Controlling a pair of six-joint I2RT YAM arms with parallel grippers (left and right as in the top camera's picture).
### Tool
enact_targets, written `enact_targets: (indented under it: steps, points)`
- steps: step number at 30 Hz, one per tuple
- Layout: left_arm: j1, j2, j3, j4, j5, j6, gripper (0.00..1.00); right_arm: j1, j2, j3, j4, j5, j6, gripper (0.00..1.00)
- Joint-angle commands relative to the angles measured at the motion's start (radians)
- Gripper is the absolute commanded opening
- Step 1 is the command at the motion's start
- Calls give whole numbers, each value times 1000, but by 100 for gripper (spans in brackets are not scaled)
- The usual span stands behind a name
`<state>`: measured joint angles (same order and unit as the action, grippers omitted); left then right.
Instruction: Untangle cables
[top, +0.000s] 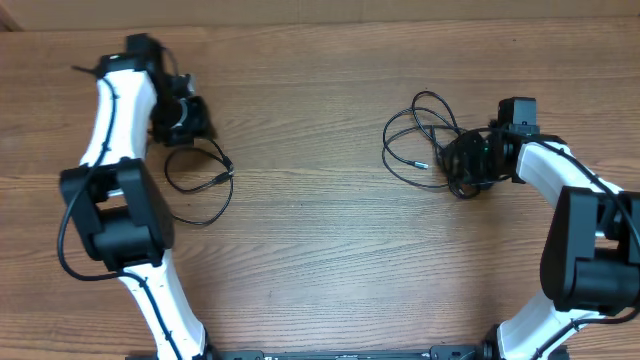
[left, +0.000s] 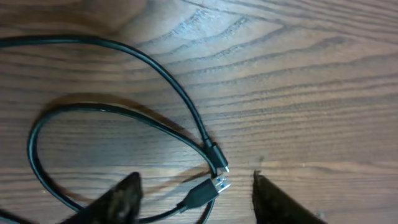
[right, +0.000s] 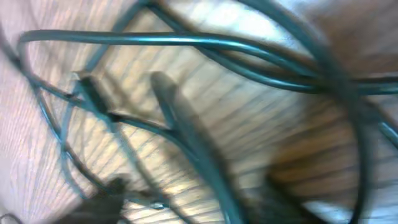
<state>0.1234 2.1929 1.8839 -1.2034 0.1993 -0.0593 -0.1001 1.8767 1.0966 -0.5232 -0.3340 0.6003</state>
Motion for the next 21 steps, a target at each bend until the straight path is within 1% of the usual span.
enact_targets:
  steps: [1, 4, 7, 9, 10, 12, 13, 14, 17, 21]
  points:
    - [-24, 11, -4, 5, -136, -96, 67, -6, 58, -50, -32, 109, -7, 100]
    - [-45, 11, -4, 8, -161, -152, 68, -6, 58, -50, -31, 109, -7, 100]
    - [-50, 11, -4, 5, -185, -245, 71, -6, 58, -50, -31, 109, -7, 100]
    - [-50, 11, -5, 6, -185, -291, 70, -6, 58, -50, -31, 109, -7, 100]
    - [-50, 11, -7, 8, -185, -315, 68, -6, 58, -50, -31, 109, -7, 100]
    - [-50, 11, -20, 22, -184, -371, 45, -6, 58, -50, -29, 109, -6, 100]
    - [-51, 11, -33, 34, -184, -395, 39, -6, 58, -50, -24, 109, -7, 100]
    - [-53, 11, -46, 43, -183, -420, 36, -6, 58, -50, -21, 109, -7, 100]
    - [-63, 11, -100, 76, -183, -481, 36, -6, 58, -50, -20, 109, -7, 100]
    - [-81, 11, -199, 167, -180, -519, 46, -6, 58, -50, -21, 109, -7, 100]
